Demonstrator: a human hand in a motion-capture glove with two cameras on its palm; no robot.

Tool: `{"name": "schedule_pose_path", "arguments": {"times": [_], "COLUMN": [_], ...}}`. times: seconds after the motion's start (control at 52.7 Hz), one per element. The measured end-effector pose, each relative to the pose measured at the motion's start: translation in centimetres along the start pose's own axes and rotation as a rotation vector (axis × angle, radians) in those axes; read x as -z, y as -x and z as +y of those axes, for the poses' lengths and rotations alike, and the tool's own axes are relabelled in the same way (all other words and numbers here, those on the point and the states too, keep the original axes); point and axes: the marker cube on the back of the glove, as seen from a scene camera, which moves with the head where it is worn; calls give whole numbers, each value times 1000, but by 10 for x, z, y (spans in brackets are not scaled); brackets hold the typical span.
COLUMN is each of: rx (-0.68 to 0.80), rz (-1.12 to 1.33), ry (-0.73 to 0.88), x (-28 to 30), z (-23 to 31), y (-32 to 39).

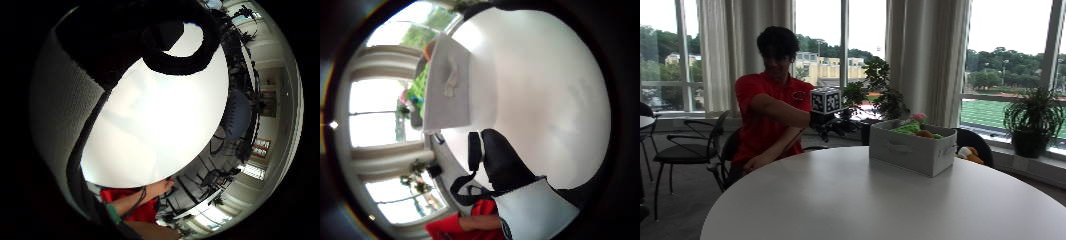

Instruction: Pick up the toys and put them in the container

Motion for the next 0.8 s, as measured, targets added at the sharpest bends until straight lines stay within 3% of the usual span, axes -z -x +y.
{"name": "schedule_pose_path", "arguments": {"times": [0.798], "rx": [22], "rz": [20], "ry": [-1], "x": [7], "z": [21], "y": [9]}}
